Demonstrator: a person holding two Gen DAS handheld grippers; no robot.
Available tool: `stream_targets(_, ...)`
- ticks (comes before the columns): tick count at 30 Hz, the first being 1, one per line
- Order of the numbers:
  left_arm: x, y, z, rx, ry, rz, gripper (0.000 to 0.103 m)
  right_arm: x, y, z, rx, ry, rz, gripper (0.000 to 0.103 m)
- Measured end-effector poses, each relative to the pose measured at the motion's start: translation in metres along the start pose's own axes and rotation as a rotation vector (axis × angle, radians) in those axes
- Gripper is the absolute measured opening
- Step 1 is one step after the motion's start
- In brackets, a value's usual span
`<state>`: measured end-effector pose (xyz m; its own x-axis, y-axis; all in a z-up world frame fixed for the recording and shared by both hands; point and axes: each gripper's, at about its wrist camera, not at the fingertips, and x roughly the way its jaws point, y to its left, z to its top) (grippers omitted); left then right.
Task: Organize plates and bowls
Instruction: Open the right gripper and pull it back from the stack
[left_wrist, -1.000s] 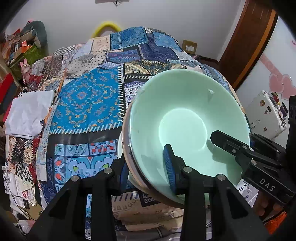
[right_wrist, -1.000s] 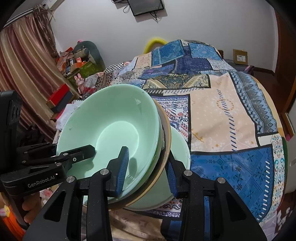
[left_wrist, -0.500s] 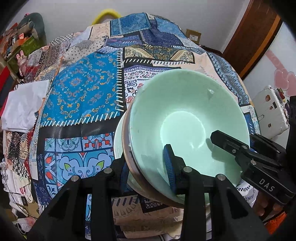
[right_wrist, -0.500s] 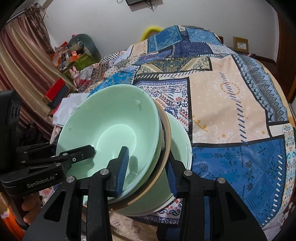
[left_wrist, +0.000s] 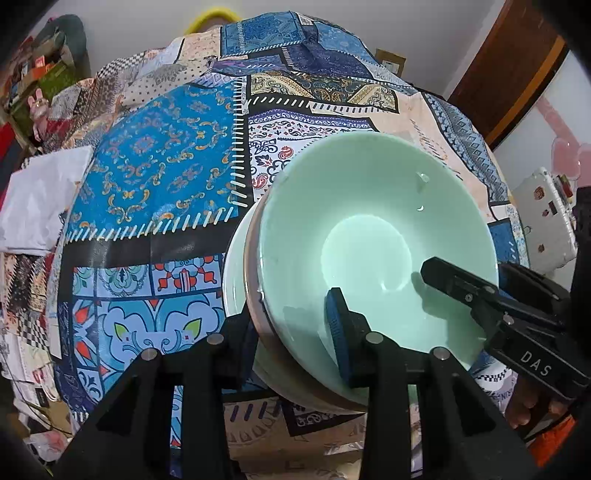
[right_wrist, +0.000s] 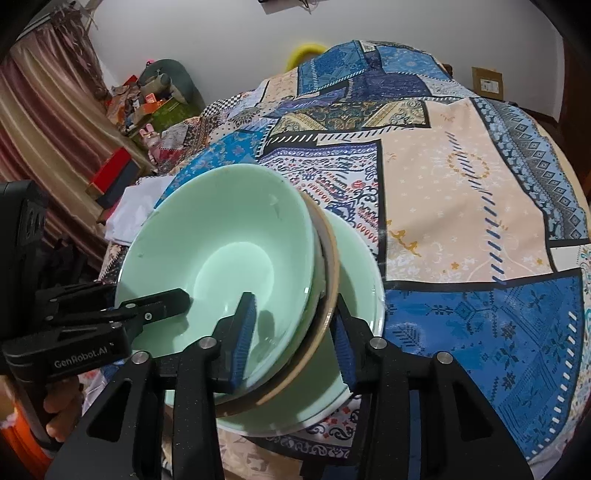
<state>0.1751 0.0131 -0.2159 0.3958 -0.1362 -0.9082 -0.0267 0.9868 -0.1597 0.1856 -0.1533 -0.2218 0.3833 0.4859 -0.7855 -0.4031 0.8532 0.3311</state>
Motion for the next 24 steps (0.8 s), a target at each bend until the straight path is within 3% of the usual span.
stream_targets(4,-0.003,0.001,-0.001,0.010,-0.013,0.012,0.038,-0.010,0.001,0.000,-0.008,-0.020,-0.026,0.042)
stream_targets(10,-0.038,0.000,-0.003,0.021,-0.098,0.062,0.039,-0.046,0.004,0.002,-0.019,-0.100,-0.037,0.042)
stream_targets(19,-0.128,-0.016,-0.011,0.049,-0.340,0.064,0.054,-0.118,0.039,0.011,-0.101,-0.288,-0.017,0.042)
stream_targets(24,-0.171,-0.023,-0.019,0.055,-0.467,0.051,0.058,-0.160,0.060,0.009,-0.164,-0.409,-0.008,0.045)
